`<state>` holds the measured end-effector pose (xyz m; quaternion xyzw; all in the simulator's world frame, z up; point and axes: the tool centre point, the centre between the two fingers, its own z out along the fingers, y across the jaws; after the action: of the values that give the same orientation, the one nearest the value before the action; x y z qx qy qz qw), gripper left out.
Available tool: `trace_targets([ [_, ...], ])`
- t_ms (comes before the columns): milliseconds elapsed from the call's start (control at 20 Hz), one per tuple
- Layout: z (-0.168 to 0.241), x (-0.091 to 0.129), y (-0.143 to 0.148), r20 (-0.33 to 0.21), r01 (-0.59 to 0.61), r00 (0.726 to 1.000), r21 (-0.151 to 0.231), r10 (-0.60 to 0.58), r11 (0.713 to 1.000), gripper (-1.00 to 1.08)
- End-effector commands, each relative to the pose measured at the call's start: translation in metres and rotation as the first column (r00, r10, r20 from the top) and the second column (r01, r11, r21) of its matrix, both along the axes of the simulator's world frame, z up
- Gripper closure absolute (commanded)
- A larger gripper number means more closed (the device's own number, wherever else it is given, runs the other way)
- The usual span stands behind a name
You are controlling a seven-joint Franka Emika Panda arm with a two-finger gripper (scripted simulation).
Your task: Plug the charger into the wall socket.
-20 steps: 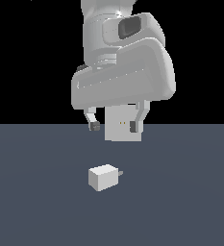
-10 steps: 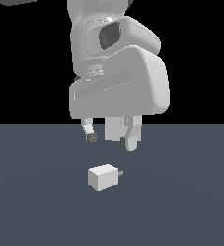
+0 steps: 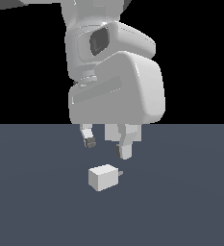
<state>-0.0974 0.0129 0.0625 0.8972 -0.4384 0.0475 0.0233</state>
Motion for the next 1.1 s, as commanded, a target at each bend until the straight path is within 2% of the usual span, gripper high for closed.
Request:
trace_targets([
  [0, 0.0, 0.0, 0.0, 0.0, 0.0, 1.0, 0.0, 0.0, 1.0, -0.92],
  [1000, -0.051, -0.001, 0.0, 0.0, 0.004, 1.0, 0.001, -0.004, 1.0, -0.92],
  [1050, -0.051, -0.001, 0.0, 0.0, 0.004, 1.0, 0.001, -0.004, 1.0, 1.08],
])
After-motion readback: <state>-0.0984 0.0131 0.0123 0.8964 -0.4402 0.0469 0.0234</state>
